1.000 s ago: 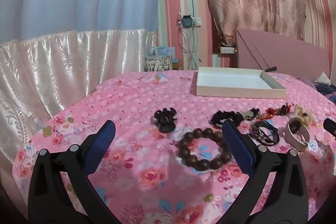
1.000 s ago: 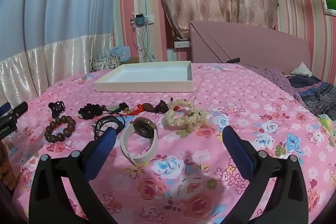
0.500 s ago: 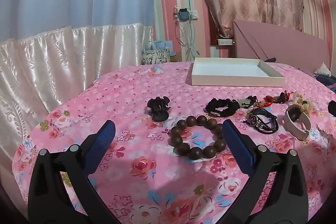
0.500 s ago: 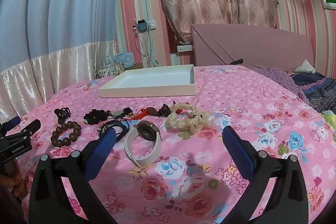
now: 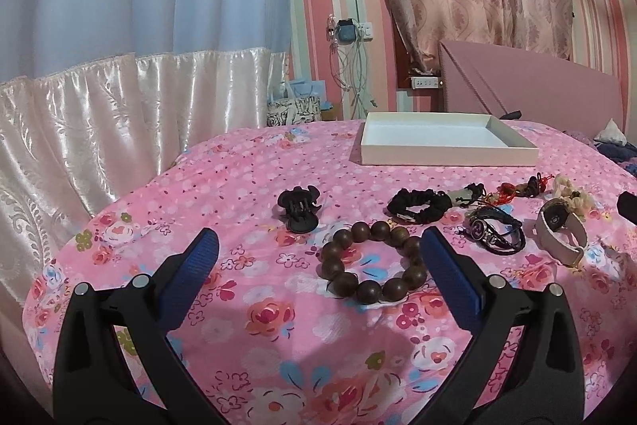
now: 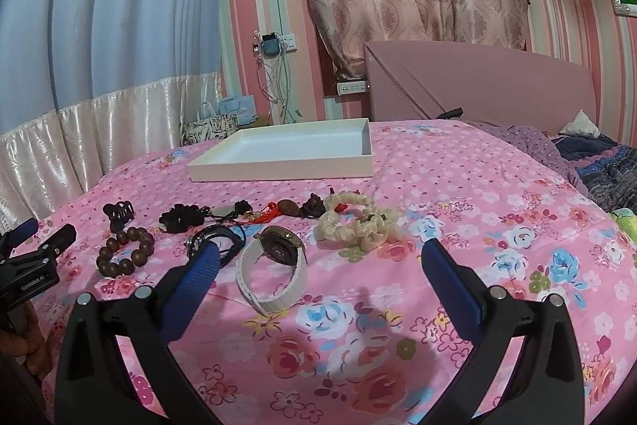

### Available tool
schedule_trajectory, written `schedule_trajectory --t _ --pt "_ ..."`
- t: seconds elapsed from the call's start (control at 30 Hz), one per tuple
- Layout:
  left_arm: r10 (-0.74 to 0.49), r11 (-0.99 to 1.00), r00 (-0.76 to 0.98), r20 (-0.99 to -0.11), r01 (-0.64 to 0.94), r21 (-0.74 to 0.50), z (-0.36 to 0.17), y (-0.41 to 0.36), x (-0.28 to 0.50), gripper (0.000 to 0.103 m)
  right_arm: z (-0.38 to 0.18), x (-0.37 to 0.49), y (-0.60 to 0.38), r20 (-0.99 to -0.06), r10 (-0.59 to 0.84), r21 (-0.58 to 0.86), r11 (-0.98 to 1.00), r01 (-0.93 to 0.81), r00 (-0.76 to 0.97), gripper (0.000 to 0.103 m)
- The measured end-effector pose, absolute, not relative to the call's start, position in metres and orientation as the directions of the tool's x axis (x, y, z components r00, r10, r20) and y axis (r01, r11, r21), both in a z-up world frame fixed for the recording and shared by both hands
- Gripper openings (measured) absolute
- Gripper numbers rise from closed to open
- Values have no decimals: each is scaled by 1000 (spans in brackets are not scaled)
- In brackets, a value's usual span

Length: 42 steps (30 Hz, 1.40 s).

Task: Organize jewelry

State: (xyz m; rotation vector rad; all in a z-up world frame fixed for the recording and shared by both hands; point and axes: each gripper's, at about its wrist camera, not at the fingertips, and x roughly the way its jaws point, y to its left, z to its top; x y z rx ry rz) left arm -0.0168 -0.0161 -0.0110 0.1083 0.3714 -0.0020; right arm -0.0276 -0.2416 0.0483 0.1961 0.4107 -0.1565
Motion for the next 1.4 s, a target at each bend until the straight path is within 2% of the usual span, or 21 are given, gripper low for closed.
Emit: schedule_trajectory --t 0.4,0.73,0.83,0.97,1.1,1.3,1.4 --pt "17 995 921 -389 24 100 -11 -16 -12 100 45 -23 -239 -447 -134 134 968 214 885 101" --pt "-8 996 858 -513 50 69 -22 -13 13 100 39 -5 -232 -541 -132 69 977 200 830 101" --pt "-30 994 831 -556 82 69 -25 -16 21 100 39 -2 -229 -554 -133 51 980 193 822 101" --pt "-17 998 788 -616 48 35 -29 -8 35 100 38 -1 -230 -565 -132 52 979 195 815 101" --pt "8 1000 785 -620 8 23 -23 4 42 100 38 -1 -231 -572 -141 58 976 211 808 101" --pt "52 996 747 -663 11 91 -26 4 59 99 41 8 -233 -601 -100 73 981 180 793 101" --pt "21 994 747 -665 55 93 -24 -1 63 98 42 13 -242 -610 -100 91 977 195 786 101"
